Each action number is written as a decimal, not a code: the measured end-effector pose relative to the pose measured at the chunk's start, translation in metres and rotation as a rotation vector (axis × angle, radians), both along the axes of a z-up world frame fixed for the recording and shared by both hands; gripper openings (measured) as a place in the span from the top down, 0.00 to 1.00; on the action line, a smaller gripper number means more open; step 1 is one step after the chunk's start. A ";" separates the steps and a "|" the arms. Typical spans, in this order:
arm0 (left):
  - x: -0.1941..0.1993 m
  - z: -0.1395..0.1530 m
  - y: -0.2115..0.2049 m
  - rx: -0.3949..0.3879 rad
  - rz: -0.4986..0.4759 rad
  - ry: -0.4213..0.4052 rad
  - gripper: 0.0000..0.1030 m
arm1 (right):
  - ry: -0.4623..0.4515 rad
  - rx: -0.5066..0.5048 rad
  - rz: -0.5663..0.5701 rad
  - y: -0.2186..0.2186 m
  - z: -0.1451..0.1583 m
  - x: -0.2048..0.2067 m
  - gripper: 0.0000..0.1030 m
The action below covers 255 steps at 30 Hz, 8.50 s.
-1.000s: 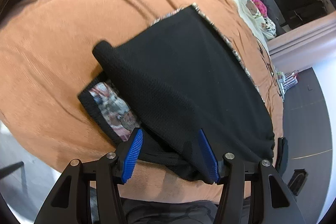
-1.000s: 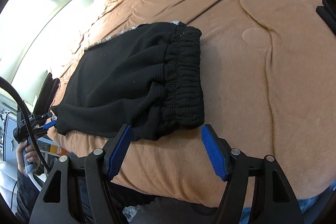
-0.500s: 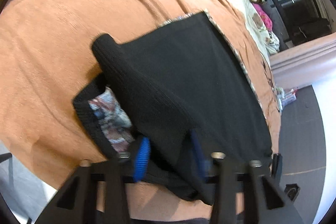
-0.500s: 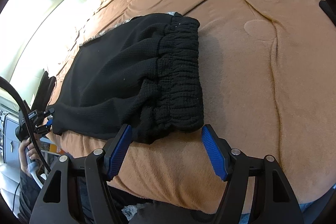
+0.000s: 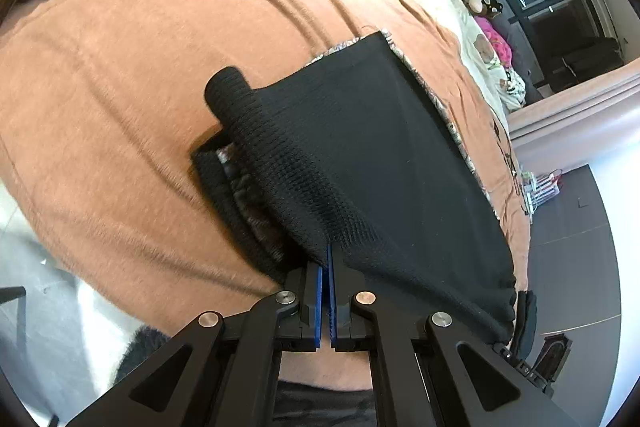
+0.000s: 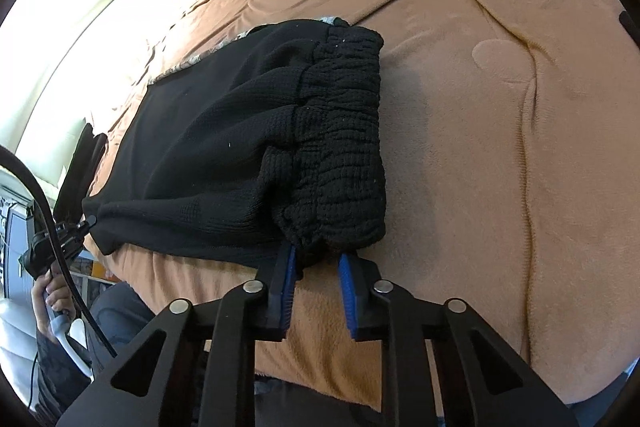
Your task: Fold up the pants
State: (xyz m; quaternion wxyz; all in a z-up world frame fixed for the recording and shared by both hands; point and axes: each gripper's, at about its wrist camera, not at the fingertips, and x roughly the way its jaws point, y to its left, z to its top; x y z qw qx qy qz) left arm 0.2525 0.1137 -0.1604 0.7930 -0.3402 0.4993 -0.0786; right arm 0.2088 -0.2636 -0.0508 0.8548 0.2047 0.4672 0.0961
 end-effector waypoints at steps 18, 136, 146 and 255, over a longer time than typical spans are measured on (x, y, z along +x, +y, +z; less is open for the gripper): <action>-0.014 -0.012 0.048 -0.152 0.092 -0.020 0.51 | -0.014 -0.066 0.006 0.018 0.022 -0.006 0.79; -0.032 -0.038 0.068 -0.407 0.250 -0.077 0.57 | 0.006 -0.392 0.010 0.250 0.002 0.339 0.49; -0.022 -0.032 0.066 -0.428 0.268 -0.077 0.57 | -0.029 -0.274 0.075 0.222 0.021 0.259 0.49; -0.001 0.071 -0.330 -0.159 -0.558 -0.082 0.30 | -0.265 0.175 -0.262 -0.038 -0.005 -0.149 0.60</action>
